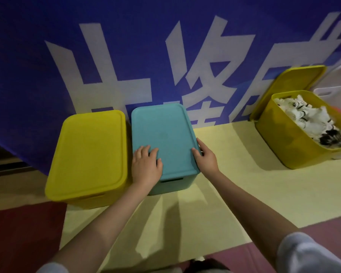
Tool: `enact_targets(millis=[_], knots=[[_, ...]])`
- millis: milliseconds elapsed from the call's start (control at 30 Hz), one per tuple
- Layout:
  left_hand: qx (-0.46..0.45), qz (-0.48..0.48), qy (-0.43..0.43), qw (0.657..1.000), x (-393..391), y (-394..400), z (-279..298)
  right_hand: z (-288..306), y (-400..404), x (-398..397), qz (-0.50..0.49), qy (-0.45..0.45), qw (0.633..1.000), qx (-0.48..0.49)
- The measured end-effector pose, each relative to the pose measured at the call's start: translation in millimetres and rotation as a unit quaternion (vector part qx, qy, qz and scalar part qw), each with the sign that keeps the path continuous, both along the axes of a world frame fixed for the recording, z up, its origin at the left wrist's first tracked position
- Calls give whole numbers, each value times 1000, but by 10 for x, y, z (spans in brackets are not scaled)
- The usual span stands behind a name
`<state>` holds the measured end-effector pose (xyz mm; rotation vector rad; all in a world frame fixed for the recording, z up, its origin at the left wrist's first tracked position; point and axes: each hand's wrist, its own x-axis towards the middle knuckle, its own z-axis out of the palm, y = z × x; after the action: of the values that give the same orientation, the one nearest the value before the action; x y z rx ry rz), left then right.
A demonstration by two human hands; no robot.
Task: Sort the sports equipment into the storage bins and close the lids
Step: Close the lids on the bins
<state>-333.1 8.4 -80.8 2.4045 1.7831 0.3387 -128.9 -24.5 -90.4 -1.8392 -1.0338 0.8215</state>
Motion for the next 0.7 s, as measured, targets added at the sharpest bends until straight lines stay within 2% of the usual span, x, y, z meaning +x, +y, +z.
enact_targets(millis=[233,333,400,500,700], knots=[[-37,-14,-126,991,527,-21,112,-87,-7,-19,-6,-22,1000,14],[-71,-11,-201,977,837,-11,170,-140,-1,172,40,-25,999,18],[-82,7,-257,963,1110,40,255,-144,-24,526,55,-14,998,30],[-64,42,-297,952,1693,57,338,-75,-77,1351,41,-9,998,47],[-143,3,-278,950,3251,-248,234,232,-229,3038,-30,-33,997,62]])
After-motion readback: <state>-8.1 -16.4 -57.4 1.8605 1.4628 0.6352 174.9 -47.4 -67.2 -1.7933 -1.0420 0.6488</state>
